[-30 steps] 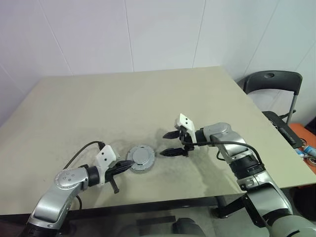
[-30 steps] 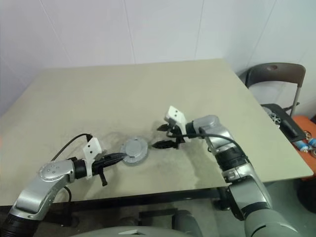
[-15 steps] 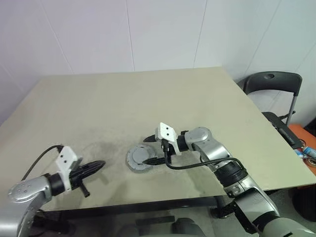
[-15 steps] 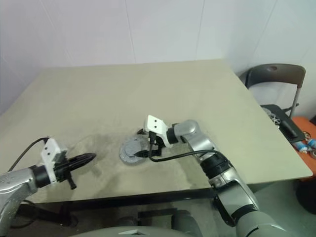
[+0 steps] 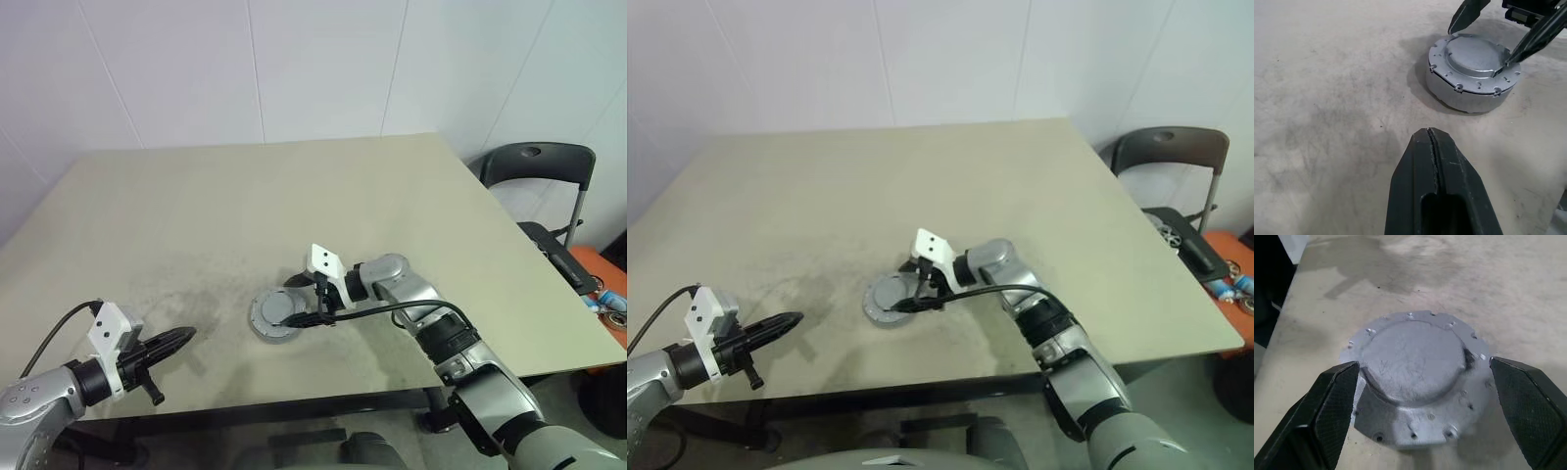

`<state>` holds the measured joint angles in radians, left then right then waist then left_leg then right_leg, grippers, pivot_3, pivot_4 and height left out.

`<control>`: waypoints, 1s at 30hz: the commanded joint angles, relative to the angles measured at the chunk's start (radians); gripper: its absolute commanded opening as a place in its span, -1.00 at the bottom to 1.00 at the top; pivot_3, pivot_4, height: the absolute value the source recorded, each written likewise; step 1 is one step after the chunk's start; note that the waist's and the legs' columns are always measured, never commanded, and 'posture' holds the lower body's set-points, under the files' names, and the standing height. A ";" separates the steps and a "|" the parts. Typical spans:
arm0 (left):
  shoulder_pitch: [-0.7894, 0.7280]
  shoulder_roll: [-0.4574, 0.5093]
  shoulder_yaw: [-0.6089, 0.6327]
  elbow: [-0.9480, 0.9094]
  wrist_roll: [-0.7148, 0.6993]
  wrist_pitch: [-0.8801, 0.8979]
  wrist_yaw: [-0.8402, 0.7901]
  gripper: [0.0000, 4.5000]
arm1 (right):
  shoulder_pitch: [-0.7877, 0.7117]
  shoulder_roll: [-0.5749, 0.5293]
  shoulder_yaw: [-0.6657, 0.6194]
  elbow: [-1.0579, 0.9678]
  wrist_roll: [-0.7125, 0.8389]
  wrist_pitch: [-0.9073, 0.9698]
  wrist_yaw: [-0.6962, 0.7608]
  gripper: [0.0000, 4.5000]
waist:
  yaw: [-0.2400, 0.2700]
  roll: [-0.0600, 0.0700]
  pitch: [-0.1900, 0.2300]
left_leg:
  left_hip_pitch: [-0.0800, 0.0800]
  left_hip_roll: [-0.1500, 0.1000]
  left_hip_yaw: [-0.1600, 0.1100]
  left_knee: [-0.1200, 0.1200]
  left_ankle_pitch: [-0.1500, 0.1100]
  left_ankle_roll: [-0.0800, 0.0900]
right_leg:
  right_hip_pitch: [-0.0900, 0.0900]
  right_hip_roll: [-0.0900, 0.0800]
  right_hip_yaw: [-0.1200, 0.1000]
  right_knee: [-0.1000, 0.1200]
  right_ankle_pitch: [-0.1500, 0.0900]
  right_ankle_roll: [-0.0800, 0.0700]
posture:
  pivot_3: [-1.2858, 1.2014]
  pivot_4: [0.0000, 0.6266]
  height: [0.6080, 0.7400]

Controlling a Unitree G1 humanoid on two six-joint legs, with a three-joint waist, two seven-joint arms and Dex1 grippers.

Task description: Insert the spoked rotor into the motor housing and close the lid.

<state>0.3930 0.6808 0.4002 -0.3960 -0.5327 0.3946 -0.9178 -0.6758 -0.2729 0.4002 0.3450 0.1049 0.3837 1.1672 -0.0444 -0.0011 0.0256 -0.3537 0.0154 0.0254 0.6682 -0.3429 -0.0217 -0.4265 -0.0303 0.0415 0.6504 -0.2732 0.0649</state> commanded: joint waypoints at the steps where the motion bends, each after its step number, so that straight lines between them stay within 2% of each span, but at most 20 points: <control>1: -0.019 -0.004 0.002 -0.028 -0.013 -0.027 0.000 -1.00 | -0.015 -0.019 -0.041 -0.051 0.028 0.005 0.007 0.99 | 0.001 0.000 0.000 | 0.000 0.000 0.000 0.000 0.000 0.000 | 0.000 0.000 0.000 0.000 0.000 0.000 | 0.03 -1.00 1.00; 14: -0.262 -0.037 -0.218 0.059 0.024 0.012 0.023 -1.00 | 0.040 -0.107 -0.127 -0.157 0.137 0.194 0.016 0.99 | 0.002 -0.001 -0.001 | 0.000 0.000 0.000 0.001 0.000 0.000 | 0.000 0.001 0.000 0.001 0.000 0.000 | 0.03 -1.00 1.00; 19: -0.364 -0.058 -0.300 0.102 0.037 0.038 0.023 -1.00 | 0.053 -0.134 -0.154 -0.210 0.193 0.332 0.001 0.99 | 0.000 -0.001 -0.001 | 0.000 0.000 0.000 0.005 0.000 0.000 | 0.001 0.002 0.000 0.004 0.000 0.000 | 0.03 -1.00 1.00; 26: -0.402 -0.031 -0.400 0.166 0.113 0.002 -0.021 -1.00 | -0.002 -0.154 -0.158 -0.213 0.294 0.697 -0.035 0.99 | 0.001 -0.002 -0.001 | -0.001 0.000 0.000 0.015 0.000 0.000 | 0.001 0.003 0.001 0.013 0.000 0.000 | 0.03 -1.00 1.00; 30: -0.411 -0.036 -0.397 0.186 0.122 -0.011 -0.020 -1.00 | -0.014 -0.144 -0.147 -0.201 0.306 0.758 -0.064 0.99 | 0.001 -0.002 -0.001 | 0.002 0.000 -0.001 0.017 0.000 0.001 | 0.003 0.005 0.001 0.014 0.001 0.001 | 0.03 -1.00 1.00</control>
<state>0.0033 0.6390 -0.0070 -0.2081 -0.4212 0.4070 -0.9350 -0.6640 -0.4204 0.2608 0.1522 0.3846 1.1211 1.1159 -0.0429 -0.0029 0.0249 -0.3513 0.0150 0.0242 0.6851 -0.3426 -0.0211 -0.4232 -0.0251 0.0428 0.6648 -0.2726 0.0663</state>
